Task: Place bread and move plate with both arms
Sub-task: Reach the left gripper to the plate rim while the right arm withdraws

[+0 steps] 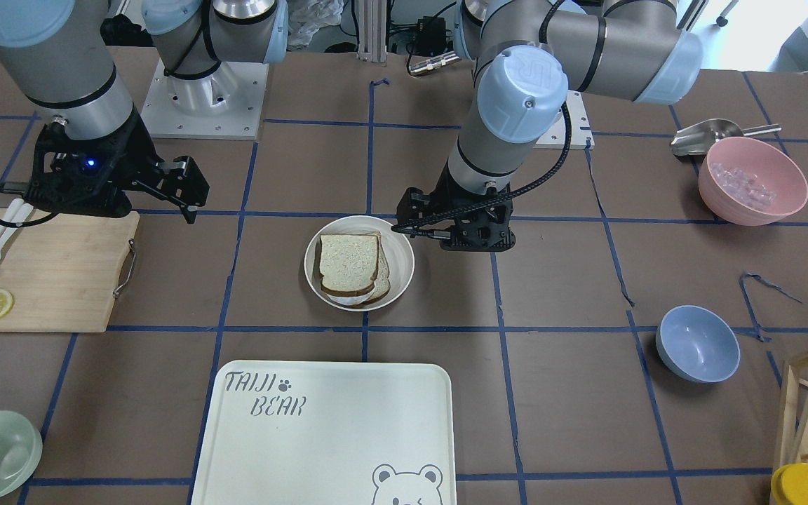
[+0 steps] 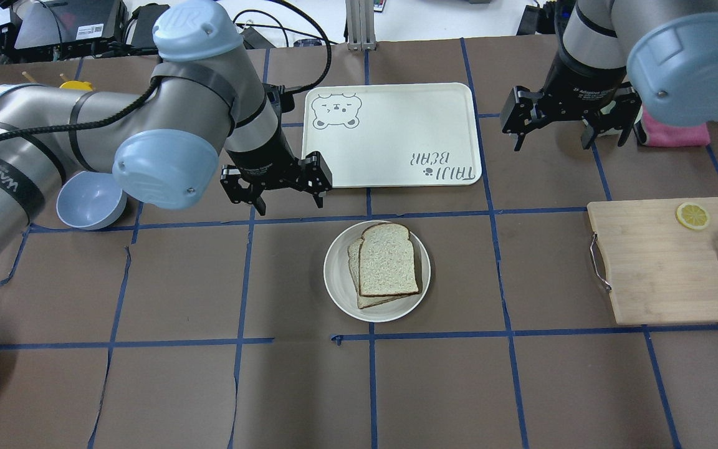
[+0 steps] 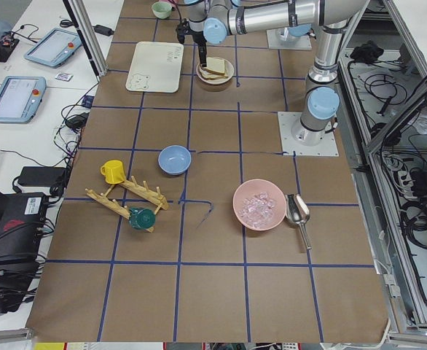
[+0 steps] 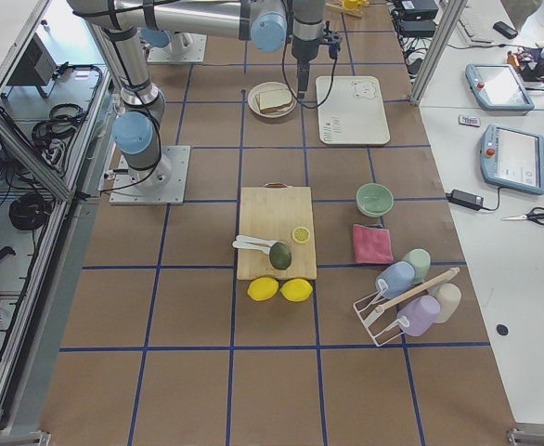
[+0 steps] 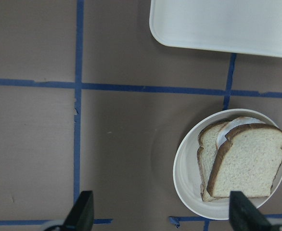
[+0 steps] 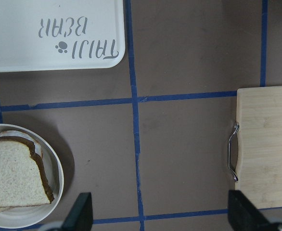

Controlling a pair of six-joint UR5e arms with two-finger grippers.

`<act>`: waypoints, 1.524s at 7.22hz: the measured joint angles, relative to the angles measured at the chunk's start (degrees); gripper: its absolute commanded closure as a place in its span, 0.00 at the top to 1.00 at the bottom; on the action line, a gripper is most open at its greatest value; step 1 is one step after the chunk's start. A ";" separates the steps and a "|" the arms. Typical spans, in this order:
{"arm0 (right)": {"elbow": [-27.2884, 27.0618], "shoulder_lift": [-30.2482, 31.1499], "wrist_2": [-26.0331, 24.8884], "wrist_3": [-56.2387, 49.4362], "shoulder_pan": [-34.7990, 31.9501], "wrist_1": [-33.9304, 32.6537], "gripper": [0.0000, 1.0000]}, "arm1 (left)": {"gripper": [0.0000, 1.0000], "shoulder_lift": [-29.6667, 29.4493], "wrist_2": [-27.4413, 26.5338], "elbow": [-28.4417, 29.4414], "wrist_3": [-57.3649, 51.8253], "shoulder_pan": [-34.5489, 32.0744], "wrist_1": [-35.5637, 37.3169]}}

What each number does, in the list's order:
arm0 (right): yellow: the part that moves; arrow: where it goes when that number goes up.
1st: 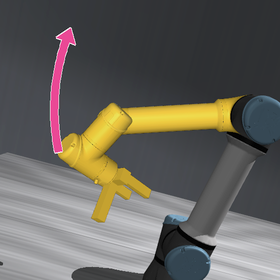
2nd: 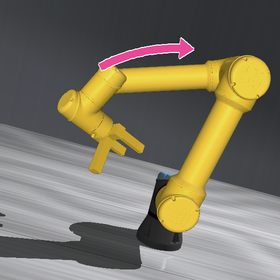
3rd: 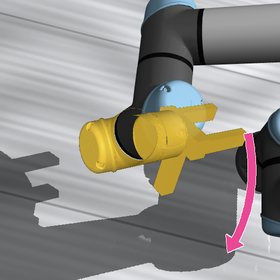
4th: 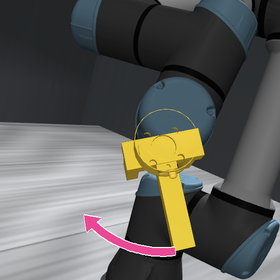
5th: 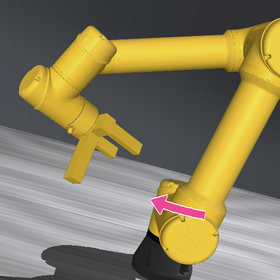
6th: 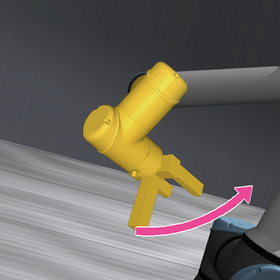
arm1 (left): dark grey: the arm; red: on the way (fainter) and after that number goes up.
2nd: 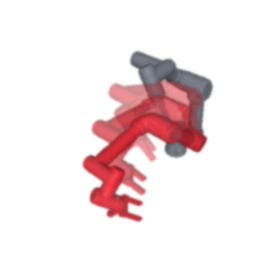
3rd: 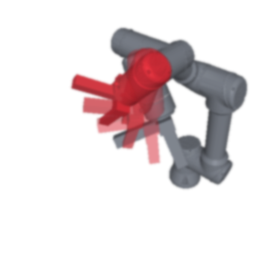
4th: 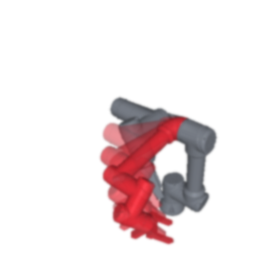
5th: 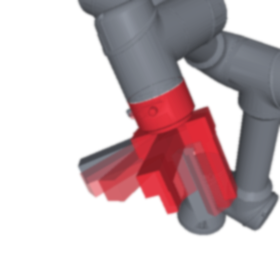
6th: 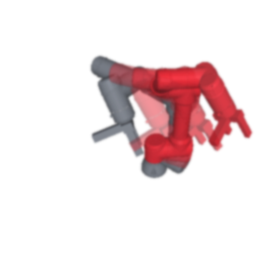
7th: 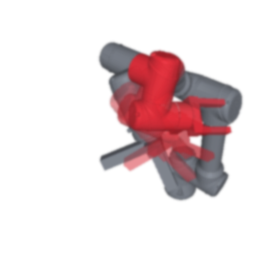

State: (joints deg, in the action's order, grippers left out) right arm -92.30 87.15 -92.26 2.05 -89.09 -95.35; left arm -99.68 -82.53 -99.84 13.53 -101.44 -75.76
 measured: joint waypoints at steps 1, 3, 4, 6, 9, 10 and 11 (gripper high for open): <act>0.00 0.68 0.15 -0.20 0.01 0.39 1.00 | 1.00 -0.57 0.01 -2.62 0.41 -0.61 3.05; 0.00 1.75 0.54 -0.49 0.04 1.34 1.00 | 0.99 -2.47 0.00 -9.71 0.61 -0.83 12.92; -0.04 2.27 0.62 -0.53 0.01 1.58 1.00 | 0.95 -3.02 0.02 -11.73 0.67 -0.85 15.30; -0.06 2.93 0.62 -0.82 -0.03 2.94 1.00 | 0.93 -4.54 0.15 -13.20 2.21 -1.09 16.95; -0.07 3.29 0.35 -2.52 -0.04 5.56 1.00 | 0.86 -6.64 0.09 -14.87 5.31 -1.99 20.18; -0.12 3.36 0.57 -2.69 -0.05 6.49 1.00 | 0.81 -7.45 0.26 -15.06 5.51 -2.06 20.70; -0.10 3.41 0.73 -2.78 -0.05 6.90 1.00 | 0.78 -8.24 0.44 -15.13 5.62 -2.14 21.34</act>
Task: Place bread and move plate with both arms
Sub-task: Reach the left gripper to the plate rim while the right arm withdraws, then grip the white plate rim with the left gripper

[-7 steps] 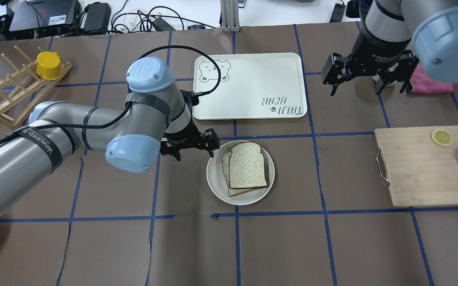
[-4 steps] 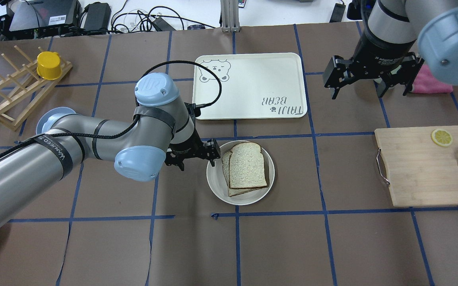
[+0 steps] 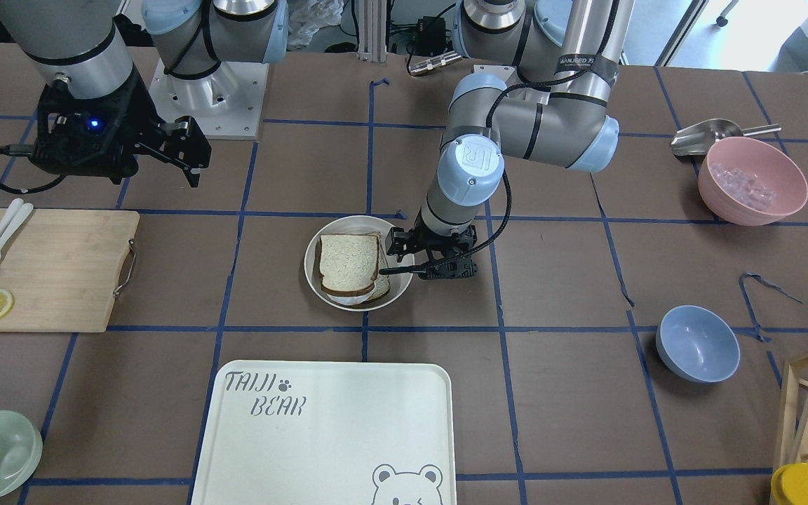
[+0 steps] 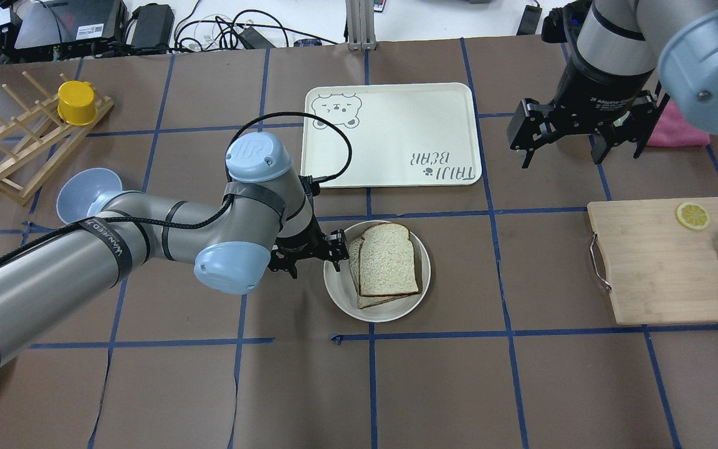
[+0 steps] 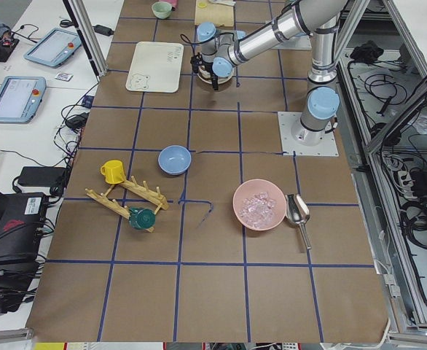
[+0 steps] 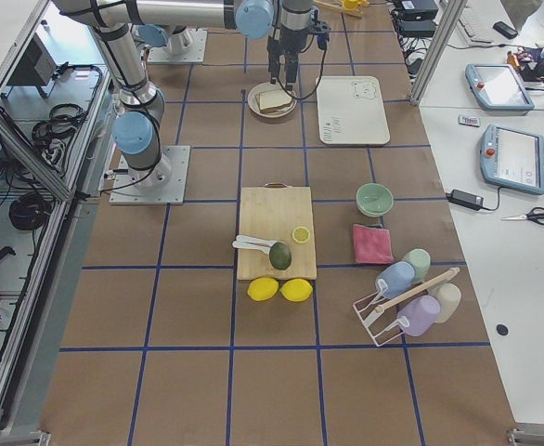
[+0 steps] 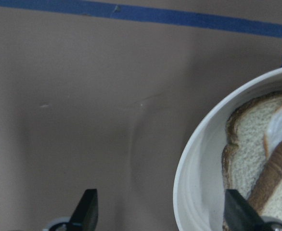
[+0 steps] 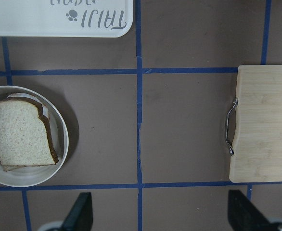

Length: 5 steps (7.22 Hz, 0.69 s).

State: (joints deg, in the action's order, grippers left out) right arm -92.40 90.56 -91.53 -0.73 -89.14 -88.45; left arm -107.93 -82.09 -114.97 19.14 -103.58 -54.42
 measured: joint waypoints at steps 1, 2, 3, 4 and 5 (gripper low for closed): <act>0.08 0.03 0.06 -0.04 -0.01 0.14 1.00 | 0.58 -0.70 0.30 -0.04 0.11 -0.08 0.75; 0.15 0.05 0.10 -0.05 -0.01 0.19 1.00 | 0.38 -1.32 1.03 -0.05 0.23 -0.10 1.41; 0.18 0.05 0.03 -0.05 -0.01 0.23 1.00 | 0.12 -1.76 2.34 0.00 0.52 -0.12 1.94; 0.20 0.09 0.01 -0.06 -0.01 0.27 1.00 | 0.00 -1.99 3.76 0.05 0.94 -0.13 2.17; 0.23 0.11 0.14 -0.06 -0.03 0.25 1.00 | 0.00 -2.04 4.74 0.10 1.07 -0.12 2.28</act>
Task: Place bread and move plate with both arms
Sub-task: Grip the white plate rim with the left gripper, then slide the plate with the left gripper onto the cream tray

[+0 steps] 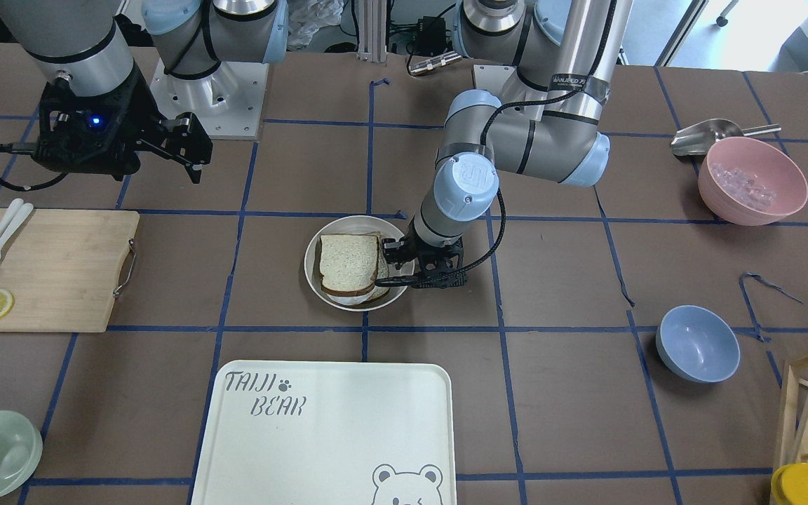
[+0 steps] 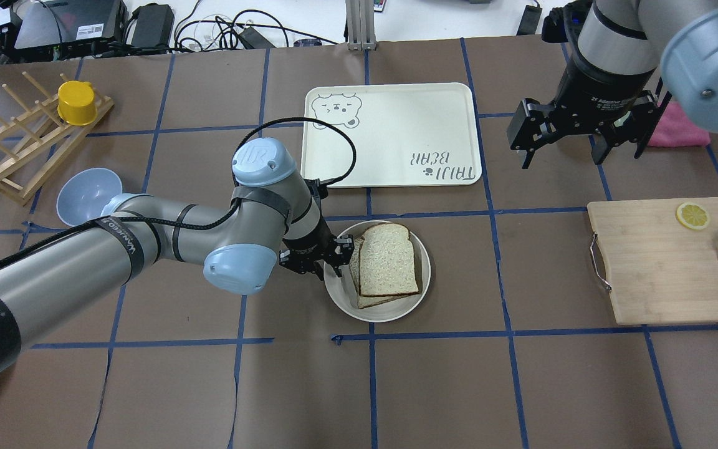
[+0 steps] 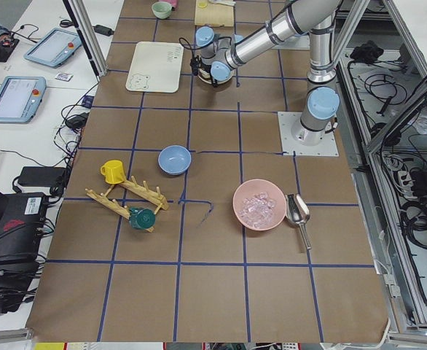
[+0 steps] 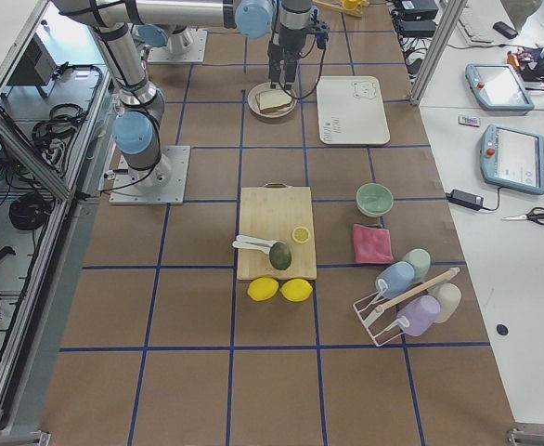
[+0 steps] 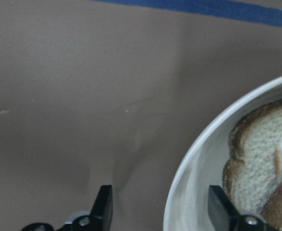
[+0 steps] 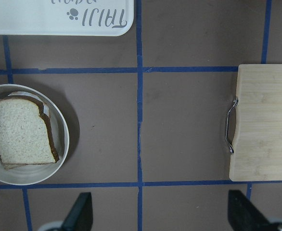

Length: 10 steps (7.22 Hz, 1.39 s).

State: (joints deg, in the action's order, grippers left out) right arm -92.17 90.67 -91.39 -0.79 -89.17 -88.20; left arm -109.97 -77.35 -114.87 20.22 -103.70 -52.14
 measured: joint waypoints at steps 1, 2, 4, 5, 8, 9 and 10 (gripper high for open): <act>0.02 0.00 0.06 0.04 -0.03 -0.15 1.00 | 0.00 0.02 0.54 0.02 -0.02 0.03 0.09; 0.00 -0.02 -0.02 0.11 -0.04 -0.27 1.00 | 0.00 -0.04 1.51 0.08 -0.03 0.16 0.11; -0.08 -0.05 -0.16 0.34 -0.04 -0.29 1.00 | 0.00 0.04 3.80 0.36 0.10 0.65 0.07; -0.14 -0.05 -0.16 0.46 -0.04 -0.24 1.00 | 0.00 0.18 4.17 0.77 -0.08 0.82 0.07; -0.23 -0.13 -0.23 0.56 0.01 -0.27 1.00 | 0.00 1.24 5.35 1.96 -0.50 1.82 0.05; -0.22 -0.14 -0.31 0.80 0.02 -0.45 1.00 | 0.00 1.62 6.94 2.05 -0.49 2.91 0.03; -0.21 -0.14 -0.54 0.93 0.00 -0.50 1.00 | 0.00 1.83 7.99 2.10 -0.51 3.74 0.03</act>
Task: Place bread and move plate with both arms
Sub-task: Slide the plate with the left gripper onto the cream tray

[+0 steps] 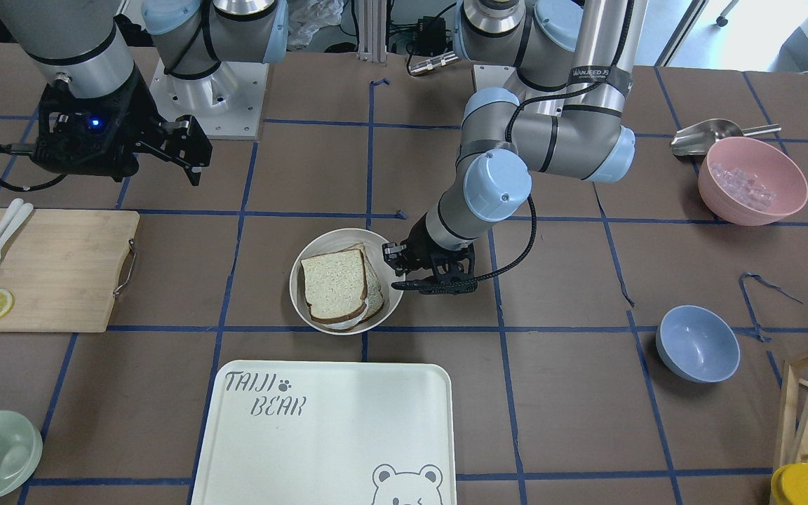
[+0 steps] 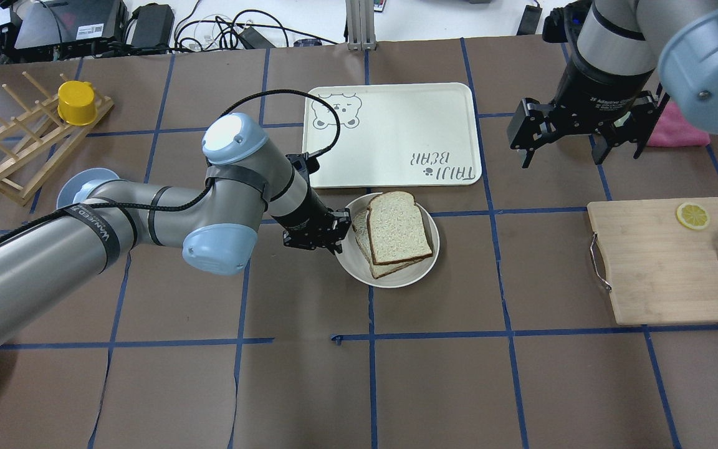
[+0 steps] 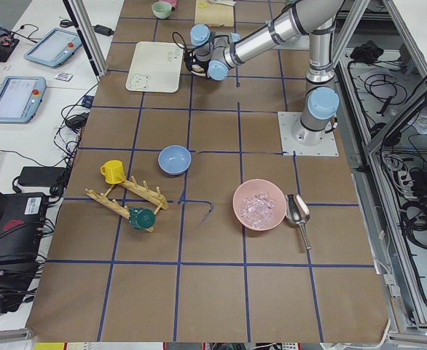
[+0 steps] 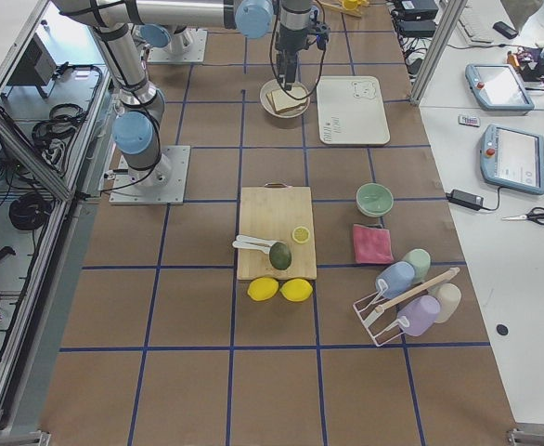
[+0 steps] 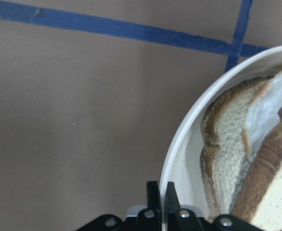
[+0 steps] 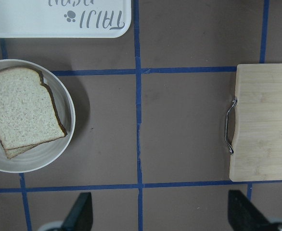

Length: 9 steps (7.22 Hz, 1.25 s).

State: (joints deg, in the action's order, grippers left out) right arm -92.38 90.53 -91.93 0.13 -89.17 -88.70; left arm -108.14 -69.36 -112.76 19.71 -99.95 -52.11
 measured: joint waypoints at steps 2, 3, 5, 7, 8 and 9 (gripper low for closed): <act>-0.02 0.00 -0.38 0.11 -0.03 0.00 1.00 | 0.00 -0.05 0.59 2.02 0.00 0.63 -0.41; -0.01 0.00 -0.42 0.15 -0.04 -0.07 1.00 | 0.00 -0.68 0.41 5.21 0.06 0.69 -2.09; -0.01 0.00 -0.44 0.29 -0.04 -0.14 1.00 | 0.00 -2.50 0.19 11.61 -0.36 0.78 -5.62; -0.07 0.00 -0.44 0.71 -0.04 -0.16 1.00 | 0.00 -6.26 0.04 18.31 -1.89 0.81 -6.36; -0.07 0.00 -0.40 0.77 -0.04 -0.14 1.00 | 0.00 -8.91 0.02 22.40 -2.30 0.81 -6.52; -0.08 0.00 -0.36 0.78 -0.04 -0.18 1.00 | 0.00 -11.56 -0.01 26.23 -2.61 0.83 -6.67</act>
State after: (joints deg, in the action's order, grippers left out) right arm -92.46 90.53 -92.29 0.91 -89.21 -88.88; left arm -119.70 -69.36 -86.54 17.10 -99.12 -58.79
